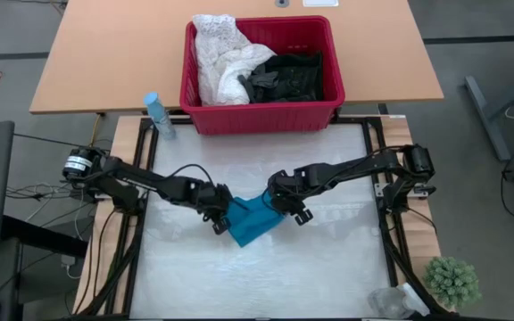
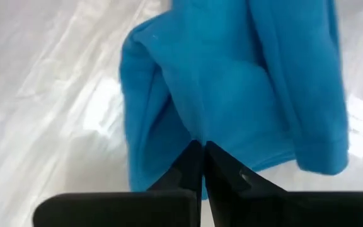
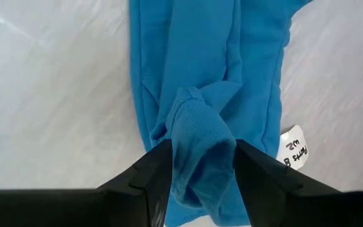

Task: Fold laundry
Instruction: Fold the blue shorts

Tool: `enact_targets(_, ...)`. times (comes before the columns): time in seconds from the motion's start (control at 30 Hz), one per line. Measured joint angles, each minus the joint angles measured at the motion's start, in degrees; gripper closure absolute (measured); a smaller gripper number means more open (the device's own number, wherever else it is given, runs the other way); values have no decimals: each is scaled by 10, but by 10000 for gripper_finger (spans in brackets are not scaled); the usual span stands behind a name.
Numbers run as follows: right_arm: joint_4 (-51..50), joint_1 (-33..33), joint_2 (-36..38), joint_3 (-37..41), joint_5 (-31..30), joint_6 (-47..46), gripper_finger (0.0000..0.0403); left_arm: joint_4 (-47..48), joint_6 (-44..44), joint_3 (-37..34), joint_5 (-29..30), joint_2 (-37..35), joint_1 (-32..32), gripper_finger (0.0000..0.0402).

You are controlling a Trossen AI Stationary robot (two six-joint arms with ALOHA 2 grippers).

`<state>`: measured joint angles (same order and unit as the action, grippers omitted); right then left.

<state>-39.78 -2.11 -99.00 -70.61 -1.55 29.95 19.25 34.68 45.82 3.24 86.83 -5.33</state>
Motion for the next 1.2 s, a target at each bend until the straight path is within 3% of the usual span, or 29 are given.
enact_targets(0.23,-1,0,0,0,0,0,214,108,-54,59,20,0,1,401)
enact_targets(0.53,-6,0,0,0,2,-1,214,156,-64,62,36,-5,12,401)
enact_targets(0.63,-5,0,0,0,3,-1,214,175,-70,62,76,-8,12,401)
enact_targets(1.2,-1,-2,0,-1,16,0,213,76,-81,4,97,51,29,401)
